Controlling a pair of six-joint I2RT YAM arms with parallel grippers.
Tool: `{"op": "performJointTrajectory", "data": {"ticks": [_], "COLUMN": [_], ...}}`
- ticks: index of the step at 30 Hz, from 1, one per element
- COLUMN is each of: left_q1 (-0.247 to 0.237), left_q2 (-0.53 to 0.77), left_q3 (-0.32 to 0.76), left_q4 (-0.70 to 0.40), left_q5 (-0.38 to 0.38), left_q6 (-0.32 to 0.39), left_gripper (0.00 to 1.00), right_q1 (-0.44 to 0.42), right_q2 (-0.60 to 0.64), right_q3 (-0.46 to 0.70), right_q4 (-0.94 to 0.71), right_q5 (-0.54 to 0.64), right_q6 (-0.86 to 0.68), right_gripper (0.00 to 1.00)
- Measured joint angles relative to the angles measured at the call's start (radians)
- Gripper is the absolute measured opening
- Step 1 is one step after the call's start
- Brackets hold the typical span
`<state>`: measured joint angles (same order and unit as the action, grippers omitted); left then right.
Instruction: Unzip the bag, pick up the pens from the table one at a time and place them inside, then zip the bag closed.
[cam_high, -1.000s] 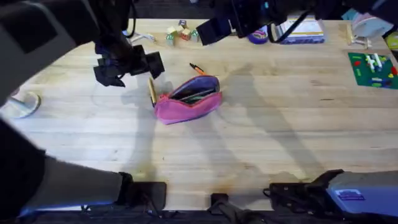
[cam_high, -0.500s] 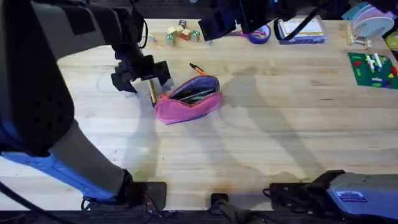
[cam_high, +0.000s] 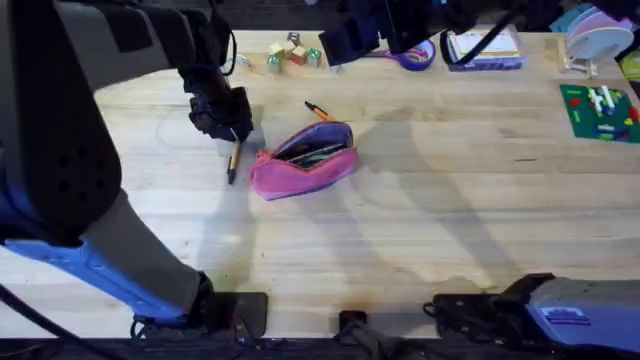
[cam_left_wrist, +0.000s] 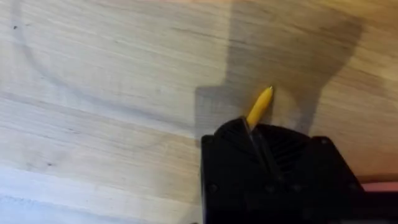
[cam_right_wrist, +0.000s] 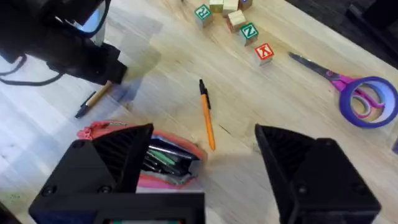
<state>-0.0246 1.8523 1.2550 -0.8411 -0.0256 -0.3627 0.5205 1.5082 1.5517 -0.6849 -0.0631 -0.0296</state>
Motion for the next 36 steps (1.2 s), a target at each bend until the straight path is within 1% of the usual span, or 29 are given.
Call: {"op": "performJointTrajectory", "data": {"ticks": [5,11,13,14,17,19,23,28,31,36], "left_q1": [0.000,-0.004,-0.008,-0.014,-0.035,-0.064,-0.152,-0.265,-0.324,-0.402], "left_q2": [0.000,-0.013,-0.048,-0.137,-0.248,-0.319,-0.434,-0.510,-0.524,-0.522], "left_q3": [0.004,0.020,0.030,0.055,0.075,0.081,0.083,0.083,0.084,0.084], "left_q4": [-0.003,-0.005,-0.003,0.022,0.066,0.093,0.139,0.173,0.161,0.082], "left_q5": [0.001,0.023,0.030,0.033,0.033,0.033,0.044,0.115,0.161,0.204], "left_q6": [0.000,0.000,0.000,0.000,0.012,0.026,0.069,0.163,0.216,0.288], "left_gripper": [0.044,0.043,0.043,0.043,0.043,0.043,0.043,0.043,0.043,0.045], "right_q1": [0.000,0.000,0.000,0.000,0.000,0.000,0.000,0.000,0.000,0.000], "right_q2": [-0.011,-0.114,-0.157,-0.215,-0.252,-0.271,-0.299,-0.316,-0.320,-0.337], "right_q3": [0.000,0.000,0.000,0.000,0.000,0.000,0.000,0.000,0.000,0.000], "right_q4": [-0.002,-0.021,-0.038,-0.072,-0.102,-0.117,-0.133,-0.133,-0.136,-0.146], "right_q5": [0.000,0.001,0.001,0.001,0.003,0.004,0.004,0.007,0.007,0.008], "right_q6": [0.000,0.000,0.000,0.000,0.000,0.000,0.000,0.000,0.000,0.000], "right_gripper": [0.998,0.998,0.998,0.998,0.998,0.998,0.998,0.998,0.997,0.997]}}
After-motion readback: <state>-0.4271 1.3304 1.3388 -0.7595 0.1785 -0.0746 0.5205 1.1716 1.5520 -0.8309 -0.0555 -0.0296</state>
